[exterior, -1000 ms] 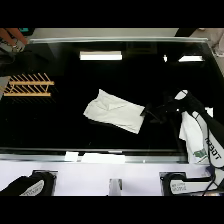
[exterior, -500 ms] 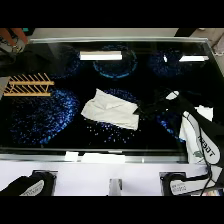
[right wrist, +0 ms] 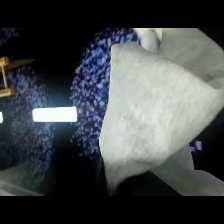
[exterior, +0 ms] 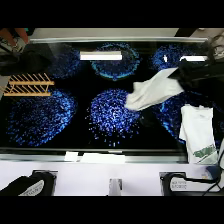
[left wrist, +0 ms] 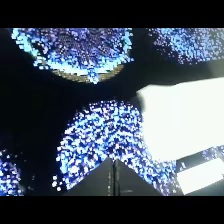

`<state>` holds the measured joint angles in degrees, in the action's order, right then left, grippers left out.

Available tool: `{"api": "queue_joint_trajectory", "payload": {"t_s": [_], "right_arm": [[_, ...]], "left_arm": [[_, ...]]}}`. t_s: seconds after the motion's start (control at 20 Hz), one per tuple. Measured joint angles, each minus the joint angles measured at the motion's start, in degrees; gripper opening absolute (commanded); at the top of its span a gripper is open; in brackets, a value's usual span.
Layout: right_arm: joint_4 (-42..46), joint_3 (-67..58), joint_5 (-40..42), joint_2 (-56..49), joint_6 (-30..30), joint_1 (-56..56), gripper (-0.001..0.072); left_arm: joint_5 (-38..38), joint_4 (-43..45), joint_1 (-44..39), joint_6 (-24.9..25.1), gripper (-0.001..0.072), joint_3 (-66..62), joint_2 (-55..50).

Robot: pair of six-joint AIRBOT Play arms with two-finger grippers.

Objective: Fold the shirts.

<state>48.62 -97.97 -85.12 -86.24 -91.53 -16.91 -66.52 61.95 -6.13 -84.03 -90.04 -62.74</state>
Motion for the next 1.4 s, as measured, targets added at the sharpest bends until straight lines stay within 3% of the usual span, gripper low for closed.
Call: {"api": "queue_joint_trajectory", "payload": {"t_s": [0.35, 0.65, 0.85, 1.2, 1.4], "right_arm": [[6.32, -13.16, -8.61, 1.05, -4.33, -13.27, 0.0034], [11.78, -15.17, -11.93, 2.25, -8.09, -20.04, 0.0034], [20.22, -15.02, -16.13, 4.52, -9.64, -22.80, 0.0034], [37.27, -1.64, -18.86, 11.80, -9.90, -23.85, 0.0034], [41.70, 9.22, -18.97, 14.80, -9.53, -23.91, 0.0034]], "left_arm": [[1.60, 0.04, 0.00, 1.68, 0.0040, 0.00, -0.33], [1.88, 0.15, 0.00, 2.36, 0.0040, 0.00, -0.31], [1.90, 0.22, 0.00, 3.30, 0.0040, 0.00, -0.33], [1.95, 0.22, 0.00, 3.93, 0.0040, 0.00, -0.33], [1.95, 0.22, 0.00, 4.07, 0.0040, 0.00, -0.33]]}}
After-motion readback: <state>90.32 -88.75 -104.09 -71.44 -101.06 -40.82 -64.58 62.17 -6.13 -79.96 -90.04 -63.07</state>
